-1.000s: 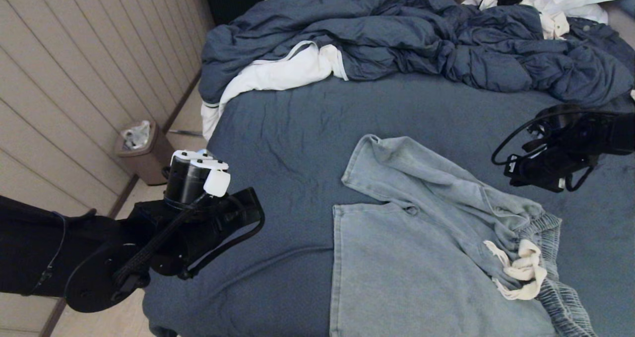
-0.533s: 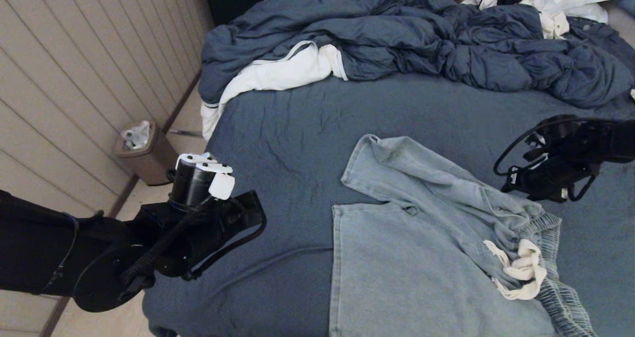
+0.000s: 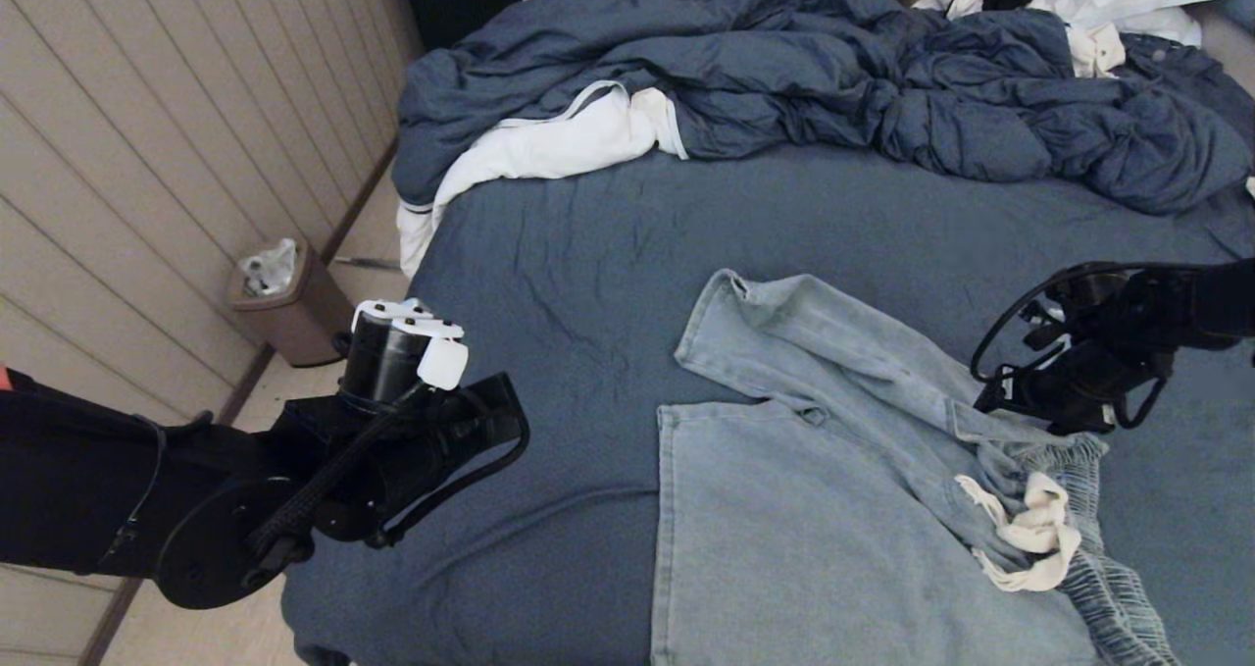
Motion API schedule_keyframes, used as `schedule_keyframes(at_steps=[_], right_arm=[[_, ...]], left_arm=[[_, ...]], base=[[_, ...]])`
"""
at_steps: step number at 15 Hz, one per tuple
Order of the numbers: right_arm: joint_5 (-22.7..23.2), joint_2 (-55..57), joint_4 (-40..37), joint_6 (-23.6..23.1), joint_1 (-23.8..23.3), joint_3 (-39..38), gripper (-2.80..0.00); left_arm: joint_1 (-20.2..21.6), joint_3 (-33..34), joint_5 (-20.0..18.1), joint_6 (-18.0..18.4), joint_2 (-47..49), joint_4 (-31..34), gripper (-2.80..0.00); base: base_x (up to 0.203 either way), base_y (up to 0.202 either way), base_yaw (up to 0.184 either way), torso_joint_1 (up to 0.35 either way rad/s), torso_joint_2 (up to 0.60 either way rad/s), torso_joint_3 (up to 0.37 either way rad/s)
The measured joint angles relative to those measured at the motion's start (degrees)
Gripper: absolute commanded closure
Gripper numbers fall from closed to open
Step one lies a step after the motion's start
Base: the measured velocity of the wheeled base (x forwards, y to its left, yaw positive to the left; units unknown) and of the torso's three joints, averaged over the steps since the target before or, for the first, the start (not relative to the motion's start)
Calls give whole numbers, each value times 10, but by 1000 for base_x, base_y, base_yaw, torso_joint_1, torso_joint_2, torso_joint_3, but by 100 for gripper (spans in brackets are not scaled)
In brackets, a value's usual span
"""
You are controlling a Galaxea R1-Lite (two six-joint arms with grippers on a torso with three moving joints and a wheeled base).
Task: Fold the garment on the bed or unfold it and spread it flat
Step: Unford the blue shorts
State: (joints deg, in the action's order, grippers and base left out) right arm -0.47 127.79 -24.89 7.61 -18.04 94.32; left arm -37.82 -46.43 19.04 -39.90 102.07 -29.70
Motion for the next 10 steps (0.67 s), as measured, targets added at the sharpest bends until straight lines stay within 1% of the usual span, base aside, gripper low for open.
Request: schedule_keyframes(at_steps=[7,10], right_arm=[[2,44,15,7,-1,49,0],[1,44,15,25,-1,95,0]], left_arm=[[0,-1,-1,1,16,-1,0],[-1,-1,-1,-1,23,-9,0]], base=[[0,0,0,0,0,0],[0,0,0,0,0,0]])
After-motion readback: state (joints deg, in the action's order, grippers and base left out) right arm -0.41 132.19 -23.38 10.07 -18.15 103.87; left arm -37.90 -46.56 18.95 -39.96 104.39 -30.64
